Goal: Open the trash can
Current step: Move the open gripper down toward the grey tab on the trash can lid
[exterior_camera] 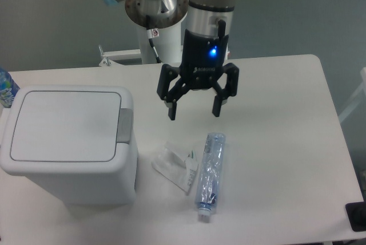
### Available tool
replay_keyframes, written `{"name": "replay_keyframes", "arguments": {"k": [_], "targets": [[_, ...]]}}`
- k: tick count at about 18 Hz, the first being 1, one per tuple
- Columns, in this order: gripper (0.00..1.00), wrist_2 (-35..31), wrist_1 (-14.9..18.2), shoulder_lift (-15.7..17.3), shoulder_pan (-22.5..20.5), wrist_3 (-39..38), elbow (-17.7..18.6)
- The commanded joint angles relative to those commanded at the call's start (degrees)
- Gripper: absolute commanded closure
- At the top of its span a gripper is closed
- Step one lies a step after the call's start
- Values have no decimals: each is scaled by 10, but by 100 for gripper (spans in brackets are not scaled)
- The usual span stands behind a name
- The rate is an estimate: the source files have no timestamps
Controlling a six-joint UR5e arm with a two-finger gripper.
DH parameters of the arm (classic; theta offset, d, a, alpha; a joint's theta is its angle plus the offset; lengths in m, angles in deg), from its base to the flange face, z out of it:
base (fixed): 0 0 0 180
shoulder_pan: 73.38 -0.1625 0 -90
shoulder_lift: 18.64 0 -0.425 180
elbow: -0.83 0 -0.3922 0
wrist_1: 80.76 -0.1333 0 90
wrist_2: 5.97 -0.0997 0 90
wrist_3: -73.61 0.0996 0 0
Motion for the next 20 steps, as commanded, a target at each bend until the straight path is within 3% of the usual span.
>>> {"name": "replay_keyframes", "arguments": {"k": [4, 20], "targets": [[0, 11, -4, -11, 5, -37, -5], [0, 13, -5, -21, 48, -39, 1]]}}
